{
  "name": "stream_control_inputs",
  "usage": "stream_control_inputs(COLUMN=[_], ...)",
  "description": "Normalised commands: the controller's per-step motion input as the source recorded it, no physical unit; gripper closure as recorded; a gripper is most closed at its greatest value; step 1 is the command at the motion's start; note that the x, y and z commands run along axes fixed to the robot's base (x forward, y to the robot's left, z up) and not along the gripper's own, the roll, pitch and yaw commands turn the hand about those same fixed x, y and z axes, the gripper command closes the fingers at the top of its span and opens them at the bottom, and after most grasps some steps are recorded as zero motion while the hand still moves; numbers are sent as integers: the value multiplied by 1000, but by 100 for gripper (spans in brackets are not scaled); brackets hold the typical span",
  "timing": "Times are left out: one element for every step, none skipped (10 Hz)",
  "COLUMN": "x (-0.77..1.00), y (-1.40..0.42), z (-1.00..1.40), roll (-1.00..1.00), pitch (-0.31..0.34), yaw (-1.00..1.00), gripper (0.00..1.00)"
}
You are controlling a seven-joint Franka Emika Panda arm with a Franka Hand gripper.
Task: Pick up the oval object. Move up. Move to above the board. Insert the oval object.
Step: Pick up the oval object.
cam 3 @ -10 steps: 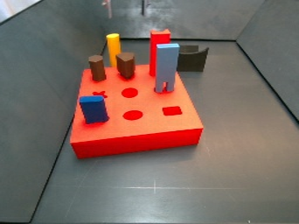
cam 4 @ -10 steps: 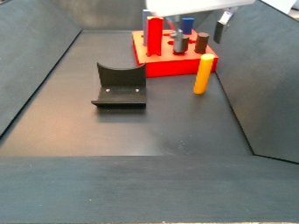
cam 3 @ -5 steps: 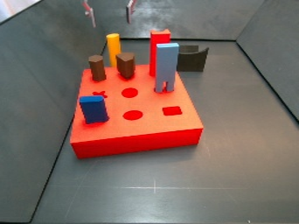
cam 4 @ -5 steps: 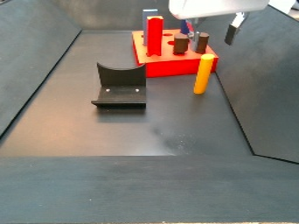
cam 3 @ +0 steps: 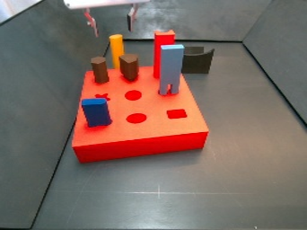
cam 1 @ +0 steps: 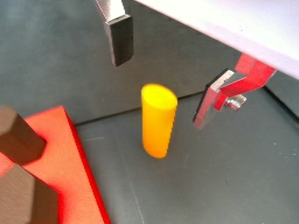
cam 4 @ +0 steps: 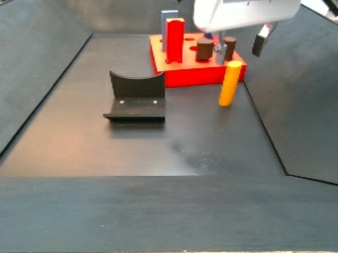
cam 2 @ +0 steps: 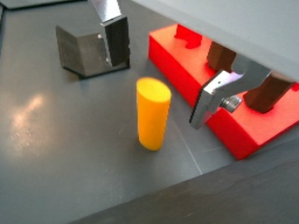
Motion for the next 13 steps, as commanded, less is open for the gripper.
stream_control_inputs(x=[66,80,0,-17,-74,0,0,0,0,0,0,0,0], y=[0,14,34,0,-37,0,0,0,0,0,0,0,0], z=[-317,-326,-283,-177,-177,-106,-117,-211,-277,-291,-269,-257,-211], roll=[163,127,97,131,274,297,251,140,116,97,87,59,37], pitch=[41,56,27,39,50,101,97,36,0,0,0,0,0], yaw=[0,-6,0,40,263,237,117,3,0,-9,0,0,0], gripper=[0,0,0,0,0,0,0,0,0,0,0,0,0])
